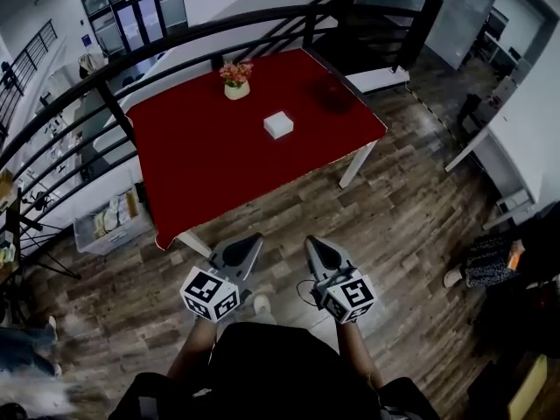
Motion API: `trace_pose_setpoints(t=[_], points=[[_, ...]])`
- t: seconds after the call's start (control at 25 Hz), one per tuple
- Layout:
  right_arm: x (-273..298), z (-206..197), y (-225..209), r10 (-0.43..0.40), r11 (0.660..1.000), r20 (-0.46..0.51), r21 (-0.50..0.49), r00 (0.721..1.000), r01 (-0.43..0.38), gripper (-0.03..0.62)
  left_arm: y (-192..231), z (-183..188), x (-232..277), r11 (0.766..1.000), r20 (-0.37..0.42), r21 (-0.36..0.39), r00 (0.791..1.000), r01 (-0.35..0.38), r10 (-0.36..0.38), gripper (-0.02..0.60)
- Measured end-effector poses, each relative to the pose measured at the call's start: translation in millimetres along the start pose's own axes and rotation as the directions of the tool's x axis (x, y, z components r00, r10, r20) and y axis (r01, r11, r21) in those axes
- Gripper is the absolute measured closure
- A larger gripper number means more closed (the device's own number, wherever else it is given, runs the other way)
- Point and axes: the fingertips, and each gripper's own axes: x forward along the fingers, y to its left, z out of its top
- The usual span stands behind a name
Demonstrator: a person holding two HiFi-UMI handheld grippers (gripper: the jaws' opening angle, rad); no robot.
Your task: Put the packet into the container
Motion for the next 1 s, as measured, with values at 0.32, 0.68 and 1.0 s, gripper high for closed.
trace_pose_setpoints(t=[0.32,0.68,1.0], points=[[54,-1,-24,-0.03,1.0,-0.001,-0.001,1.0,0.03,0.574,54,2,32,1.0,-0.004,-0.015,1.0,0.022,-0.022,0.571],[91,0,-86,-0.079,0.997,-0.002,0.016,0.997,0.079,0.574,87,1,96,0.998,-0.042,-0.017,0.997,0.06,-0.06,0.571],[147,22,-170,-0.085,0.996,0.012,0.022,0.996,0.084,0.574,128,15,189,0.997,-0.066,0.002,0.995,0.082,-0.081,0.571]])
